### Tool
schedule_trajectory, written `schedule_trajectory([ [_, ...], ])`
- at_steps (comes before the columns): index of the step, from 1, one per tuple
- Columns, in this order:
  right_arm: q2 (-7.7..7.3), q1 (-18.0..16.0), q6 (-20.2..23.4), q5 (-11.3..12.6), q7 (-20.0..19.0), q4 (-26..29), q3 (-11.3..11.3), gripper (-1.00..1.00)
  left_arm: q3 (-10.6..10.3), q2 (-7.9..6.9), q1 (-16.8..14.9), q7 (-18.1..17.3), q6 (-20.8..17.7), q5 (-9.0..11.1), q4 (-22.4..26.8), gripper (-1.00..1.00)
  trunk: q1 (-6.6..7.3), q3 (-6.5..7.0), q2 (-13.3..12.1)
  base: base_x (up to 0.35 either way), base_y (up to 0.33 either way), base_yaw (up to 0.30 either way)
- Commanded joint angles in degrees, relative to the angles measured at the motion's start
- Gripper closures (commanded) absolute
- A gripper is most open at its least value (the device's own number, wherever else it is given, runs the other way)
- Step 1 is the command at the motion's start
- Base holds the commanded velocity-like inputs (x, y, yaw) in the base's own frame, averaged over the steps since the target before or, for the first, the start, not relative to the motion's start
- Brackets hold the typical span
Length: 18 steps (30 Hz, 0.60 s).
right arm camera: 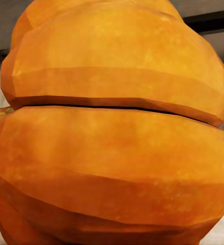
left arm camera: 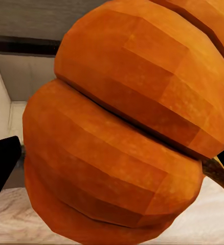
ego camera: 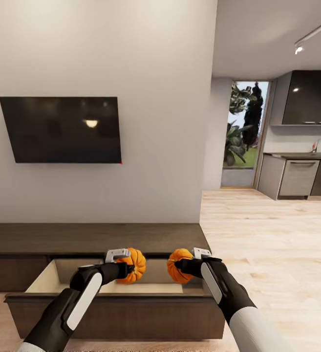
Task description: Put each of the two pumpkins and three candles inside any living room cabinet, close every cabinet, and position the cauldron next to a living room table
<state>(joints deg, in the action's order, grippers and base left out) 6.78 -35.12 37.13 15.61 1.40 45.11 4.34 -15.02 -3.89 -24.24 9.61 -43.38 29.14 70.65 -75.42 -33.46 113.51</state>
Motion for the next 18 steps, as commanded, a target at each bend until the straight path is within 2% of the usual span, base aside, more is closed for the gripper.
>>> schedule_trajectory([
  [1, 0.02, -0.04, 0.23, 0.21, 0.2, 0.08, 0.05, 1.0, -0.1, 0.07, -0.27, 0.58, 0.28, -0.23, -0.68, 1.0, -0.22, -0.24, 0.45, 0.0, 0.0, 0.0],
  [4, 0.1, -0.04, 0.23, 0.21, 0.24, 0.07, 0.05, 1.0, -0.04, 0.95, -0.48, 0.59, 1.68, -2.72, -1.79, 1.0, -0.88, -0.78, 1.66, 0.0, 0.0, 0.0],
  [8, 0.15, -0.04, 0.23, 0.21, 0.26, 0.07, 0.05, 1.0, -0.02, 3.35, -0.86, 0.65, 4.08, -6.24, -5.61, 1.0, -1.75, -1.5, 3.26, 0.0, 0.0, 0.0],
  [10, 0.16, -0.04, 0.22, 0.21, 0.27, 0.07, 0.05, 1.0, 0.03, 3.78, -1.05, 0.66, 5.89, -7.25, -6.6, 1.0, -2.19, -1.86, 4.06, 0.0, 0.0, 0.0],
  [13, 0.16, -0.04, 0.22, 0.21, 0.27, 0.07, 0.05, 1.0, 0.06, 4.17, -1.27, 0.77, 7.52, -7.85, -7.57, 1.0, -2.85, -2.4, 5.27, 0.0, 0.0, 0.0],
  [18, 0.16, -0.04, 0.22, 0.21, 0.27, 0.07, 0.05, 1.0, 0.07, 5.76, -3.37, 0.79, 8.9, -8.39, -10.01, 1.0, -3.95, -3.3, 7.27, 0.0, 0.0, 0.0],
])
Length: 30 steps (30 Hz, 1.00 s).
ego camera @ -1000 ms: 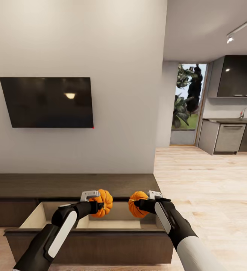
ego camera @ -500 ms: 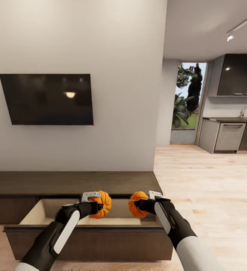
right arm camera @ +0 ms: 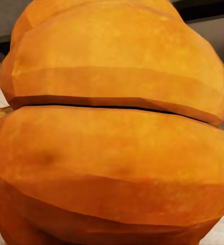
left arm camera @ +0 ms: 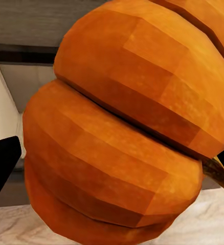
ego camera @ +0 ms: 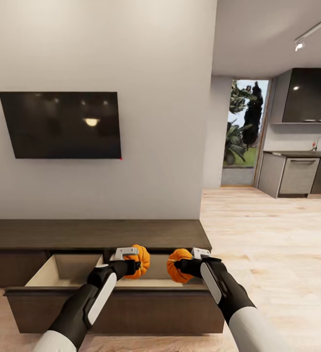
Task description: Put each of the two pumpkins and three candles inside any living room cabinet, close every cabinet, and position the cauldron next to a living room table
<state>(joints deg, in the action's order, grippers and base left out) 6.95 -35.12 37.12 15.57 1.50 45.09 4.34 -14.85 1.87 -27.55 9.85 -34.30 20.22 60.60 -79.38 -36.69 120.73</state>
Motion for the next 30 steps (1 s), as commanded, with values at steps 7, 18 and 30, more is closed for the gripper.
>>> schedule_trajectory([
  [7, -0.01, -0.04, 0.17, 0.23, 0.22, 0.08, 0.06, 1.0, -0.16, 0.61, -2.03, 0.43, 1.53, 0.34, -2.45, 1.0, -0.66, -0.61, 1.25, 0.0, 0.0, 0.0],
  [18, 0.05, -0.04, -0.24, 0.25, 0.58, 0.08, 0.06, 1.0, -0.26, 0.74, -2.32, 0.59, 1.41, 0.11, -2.55, 1.0, -0.66, -0.61, 1.25, 0.0, 0.0, 0.0],
  [30, 2.47, -0.04, -3.26, 0.34, 9.21, -0.15, 0.06, 1.0, -0.19, 0.79, -2.37, 0.86, 0.84, -0.93, -3.1, 1.0, -0.66, -0.61, 1.25, 0.042, -0.02, 0.0],
])
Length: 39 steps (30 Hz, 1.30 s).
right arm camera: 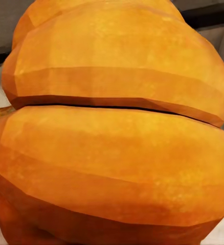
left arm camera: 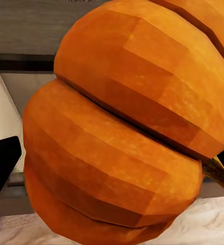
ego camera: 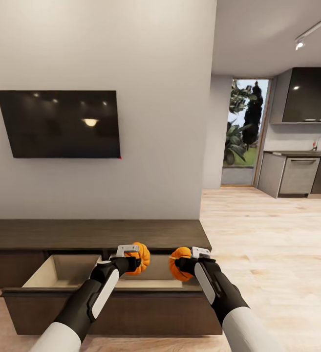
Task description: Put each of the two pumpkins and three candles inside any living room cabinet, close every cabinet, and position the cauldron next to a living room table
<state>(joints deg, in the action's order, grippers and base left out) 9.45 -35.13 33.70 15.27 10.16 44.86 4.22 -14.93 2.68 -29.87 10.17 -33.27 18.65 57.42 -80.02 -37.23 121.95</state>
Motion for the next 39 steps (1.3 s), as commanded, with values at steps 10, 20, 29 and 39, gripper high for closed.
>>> schedule_trajectory([
  [10, 0.06, -0.03, -0.07, 0.64, 0.91, -0.01, 0.18, 1.0, -0.1, -0.05, -0.03, 2.4, -0.22, 0.52, 0.17, 1.0, -0.01, -0.07, 0.03, 0.126, -0.024, 0.0],
  [20, 0.13, -0.03, 0.38, 0.64, 0.92, -0.03, 0.18, 1.0, -0.1, -0.05, -0.03, 2.26, -0.35, 0.59, 0.23, 1.0, -0.01, -0.07, 0.03, 0.144, 0.0, 0.0],
  [29, 0.21, -0.03, 0.5, 0.64, 0.92, -0.03, 0.18, 1.0, -0.1, -0.01, -0.04, 2.17, -1.73, 0.64, 0.69, 1.0, -0.01, -0.07, 0.03, 0.12, 0.0, 0.0],
  [39, 0.22, -0.04, 0.57, 0.66, 0.87, -0.05, 0.18, 1.0, -0.1, -0.01, -0.02, 2.19, -1.94, 0.68, 0.84, 1.0, -0.67, -0.61, 1.23, 0.007, 0.0, 0.0],
])
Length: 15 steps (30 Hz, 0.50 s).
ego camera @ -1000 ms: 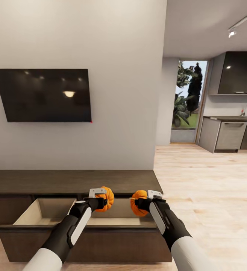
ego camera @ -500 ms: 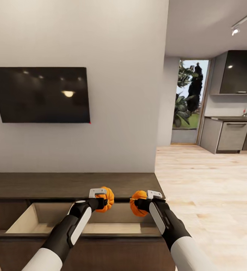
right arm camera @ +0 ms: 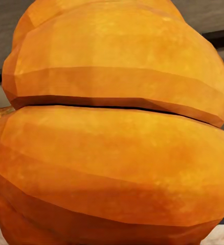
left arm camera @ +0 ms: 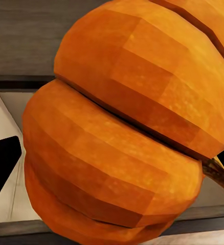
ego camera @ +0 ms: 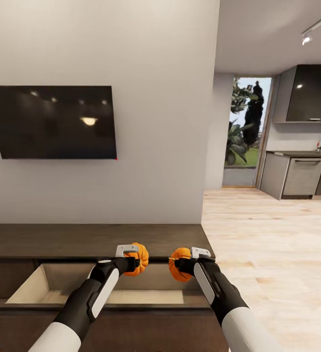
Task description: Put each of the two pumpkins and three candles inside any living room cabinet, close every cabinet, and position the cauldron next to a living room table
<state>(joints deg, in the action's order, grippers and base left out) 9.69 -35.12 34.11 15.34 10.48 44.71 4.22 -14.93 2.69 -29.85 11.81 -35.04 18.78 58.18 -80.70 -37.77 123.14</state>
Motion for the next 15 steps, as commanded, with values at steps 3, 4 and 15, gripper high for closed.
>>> schedule_trajectory([
  [3, -0.02, -0.05, 0.16, 0.6, 0.54, 0.05, 0.17, 1.0, -0.1, -0.03, -0.07, 0.56, -0.22, 0.55, 0.09, 1.0, -0.65, -0.61, 1.25, 0.0, 0.0, 0.0],
  [4, -0.02, -0.08, 0.16, 0.6, 0.53, 0.04, 0.17, 1.0, -0.1, -0.04, -0.08, 0.57, -0.45, 0.55, 0.06, 1.0, -0.87, -0.78, 1.65, 0.0, 0.0, 0.0],
  [15, 0.11, -0.12, 0.25, 0.63, 0.51, 0.01, 0.17, 1.0, -0.1, 0.03, -0.12, 0.58, -3.42, 0.55, -0.18, 1.0, -3.29, -2.76, 6.07, 0.0, 0.0, 0.0],
])
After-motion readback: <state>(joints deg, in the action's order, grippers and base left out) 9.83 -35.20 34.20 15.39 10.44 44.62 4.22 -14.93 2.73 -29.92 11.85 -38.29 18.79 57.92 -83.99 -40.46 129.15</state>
